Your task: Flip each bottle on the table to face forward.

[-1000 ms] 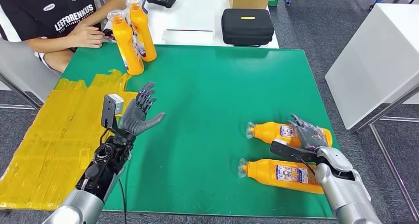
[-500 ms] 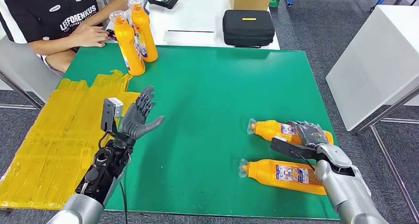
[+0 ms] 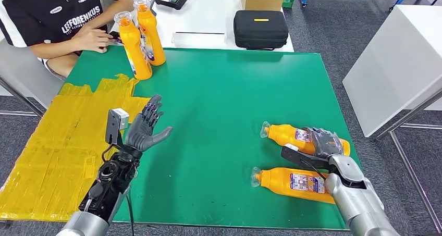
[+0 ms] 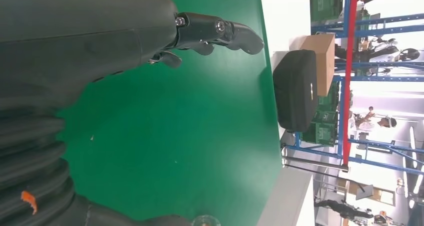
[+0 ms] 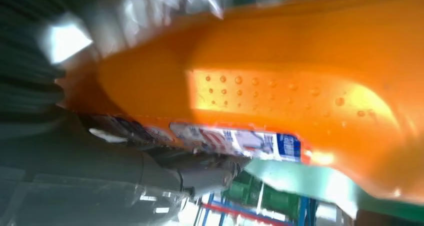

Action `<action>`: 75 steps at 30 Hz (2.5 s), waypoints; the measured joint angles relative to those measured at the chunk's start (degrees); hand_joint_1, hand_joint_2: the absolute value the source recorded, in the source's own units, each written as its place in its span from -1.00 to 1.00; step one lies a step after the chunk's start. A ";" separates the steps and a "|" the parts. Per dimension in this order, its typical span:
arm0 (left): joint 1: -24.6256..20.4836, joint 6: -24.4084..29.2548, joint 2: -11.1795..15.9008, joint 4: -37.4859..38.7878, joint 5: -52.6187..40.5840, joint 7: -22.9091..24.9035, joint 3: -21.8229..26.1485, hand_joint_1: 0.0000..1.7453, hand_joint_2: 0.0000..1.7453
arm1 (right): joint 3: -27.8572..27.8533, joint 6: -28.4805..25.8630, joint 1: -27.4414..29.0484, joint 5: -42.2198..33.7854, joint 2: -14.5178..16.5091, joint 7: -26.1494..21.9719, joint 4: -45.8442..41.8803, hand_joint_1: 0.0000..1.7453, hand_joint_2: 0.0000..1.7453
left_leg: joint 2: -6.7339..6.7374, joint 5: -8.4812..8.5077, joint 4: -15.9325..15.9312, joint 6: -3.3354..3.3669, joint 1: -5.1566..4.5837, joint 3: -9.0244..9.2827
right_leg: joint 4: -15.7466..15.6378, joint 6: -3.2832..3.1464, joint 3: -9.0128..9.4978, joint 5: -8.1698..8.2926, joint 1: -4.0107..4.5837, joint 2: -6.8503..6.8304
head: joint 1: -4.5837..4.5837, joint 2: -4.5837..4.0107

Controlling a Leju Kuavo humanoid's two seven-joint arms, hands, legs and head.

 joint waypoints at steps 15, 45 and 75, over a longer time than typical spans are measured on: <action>-1.15 0.63 -0.81 -2.05 -2.49 0.91 -0.16 -1.00 1.00 | -4.40 -25.61 -2.94 -11.76 9.50 -7.26 -4.05 1.00 1.00 | -0.01 0.06 0.00 0.05 0.00 -0.28 | 0.02 0.02 -0.26 0.02 -0.01 -0.03 | 0.00 0.00; -2.71 0.03 -1.31 -3.84 -2.03 2.30 -0.81 -1.00 1.00 | -3.39 -17.57 -3.13 -35.43 19.73 -21.52 -12.79 1.00 1.00 | 0.01 0.06 0.00 0.04 0.02 -0.35 | 0.04 0.01 -0.41 0.02 0.01 0.00 | -0.01 0.00; -4.05 -0.17 -3.06 -9.26 0.62 3.79 -6.91 -1.00 1.00 | 12.40 -7.08 -2.48 -41.24 30.25 -21.86 -9.99 0.98 1.00 | 0.01 0.07 0.00 0.04 0.02 -0.46 | 0.04 0.01 -0.54 0.02 0.00 -0.01 | 0.02 0.00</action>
